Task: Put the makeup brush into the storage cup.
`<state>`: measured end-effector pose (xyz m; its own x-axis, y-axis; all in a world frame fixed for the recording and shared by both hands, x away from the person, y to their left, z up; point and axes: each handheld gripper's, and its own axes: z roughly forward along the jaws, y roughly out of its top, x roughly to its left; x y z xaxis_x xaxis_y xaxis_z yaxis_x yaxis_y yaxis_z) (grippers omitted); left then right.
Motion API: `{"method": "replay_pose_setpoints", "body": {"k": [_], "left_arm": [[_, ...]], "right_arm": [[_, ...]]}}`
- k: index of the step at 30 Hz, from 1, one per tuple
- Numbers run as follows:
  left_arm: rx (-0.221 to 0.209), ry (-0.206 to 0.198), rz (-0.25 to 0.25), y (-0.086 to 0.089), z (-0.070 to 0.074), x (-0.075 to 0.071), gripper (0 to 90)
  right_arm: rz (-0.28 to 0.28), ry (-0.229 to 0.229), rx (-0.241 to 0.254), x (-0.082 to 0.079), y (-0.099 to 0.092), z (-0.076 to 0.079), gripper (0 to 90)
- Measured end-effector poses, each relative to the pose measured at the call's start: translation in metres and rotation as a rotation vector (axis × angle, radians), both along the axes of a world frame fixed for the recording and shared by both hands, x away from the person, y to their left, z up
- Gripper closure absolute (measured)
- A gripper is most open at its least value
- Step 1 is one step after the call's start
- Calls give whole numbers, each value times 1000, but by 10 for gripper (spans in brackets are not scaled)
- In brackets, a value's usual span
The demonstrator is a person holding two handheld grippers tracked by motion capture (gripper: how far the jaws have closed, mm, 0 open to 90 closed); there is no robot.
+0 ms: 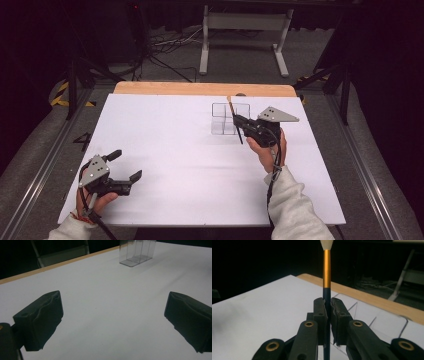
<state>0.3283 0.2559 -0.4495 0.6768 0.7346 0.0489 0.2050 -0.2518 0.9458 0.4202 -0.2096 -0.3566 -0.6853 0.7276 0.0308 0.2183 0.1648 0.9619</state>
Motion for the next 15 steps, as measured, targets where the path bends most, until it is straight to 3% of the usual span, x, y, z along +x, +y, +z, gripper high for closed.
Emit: {"method": "replay_pose_setpoints", "body": {"k": [2,15], "left_arm": [[-3,-4,3,0,0,0,28],[-14,4,-5,2,0,0,24]], "right_arm": [[-14,-12,-12,3,1,1,838],[-56,-73,50,19,-2,19,838]]}}
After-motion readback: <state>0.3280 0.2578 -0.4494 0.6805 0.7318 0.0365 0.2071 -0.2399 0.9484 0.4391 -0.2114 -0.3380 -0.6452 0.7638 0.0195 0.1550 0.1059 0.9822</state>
